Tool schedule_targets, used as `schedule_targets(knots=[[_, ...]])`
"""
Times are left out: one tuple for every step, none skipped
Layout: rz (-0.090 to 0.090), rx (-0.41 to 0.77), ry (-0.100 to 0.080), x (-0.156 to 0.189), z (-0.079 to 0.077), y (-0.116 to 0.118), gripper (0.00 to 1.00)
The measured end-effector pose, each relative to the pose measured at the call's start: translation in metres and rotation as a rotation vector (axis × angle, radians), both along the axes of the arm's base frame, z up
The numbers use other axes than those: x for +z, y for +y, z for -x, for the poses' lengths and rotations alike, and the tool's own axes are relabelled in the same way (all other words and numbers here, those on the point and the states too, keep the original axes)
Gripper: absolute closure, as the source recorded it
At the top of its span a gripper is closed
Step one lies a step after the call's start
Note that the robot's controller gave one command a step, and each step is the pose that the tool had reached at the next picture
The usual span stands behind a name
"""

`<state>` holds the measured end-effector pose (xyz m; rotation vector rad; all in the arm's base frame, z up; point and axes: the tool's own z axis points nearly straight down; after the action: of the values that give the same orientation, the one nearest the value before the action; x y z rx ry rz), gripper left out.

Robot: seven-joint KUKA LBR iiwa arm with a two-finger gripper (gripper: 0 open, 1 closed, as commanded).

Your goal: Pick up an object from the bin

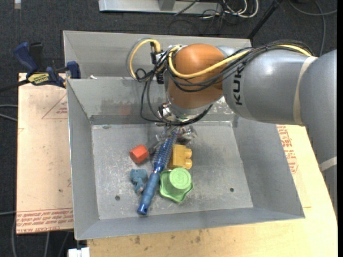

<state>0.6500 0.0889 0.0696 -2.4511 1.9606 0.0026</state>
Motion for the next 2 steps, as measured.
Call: schedule_targets(knots=[[-0.004, -0.007, -0.001, 0.0004, -0.0004, 0.0009, 0.00], [-0.006, -0.008, -0.005, 0.0007, -0.0014, 0.0009, 1.00]])
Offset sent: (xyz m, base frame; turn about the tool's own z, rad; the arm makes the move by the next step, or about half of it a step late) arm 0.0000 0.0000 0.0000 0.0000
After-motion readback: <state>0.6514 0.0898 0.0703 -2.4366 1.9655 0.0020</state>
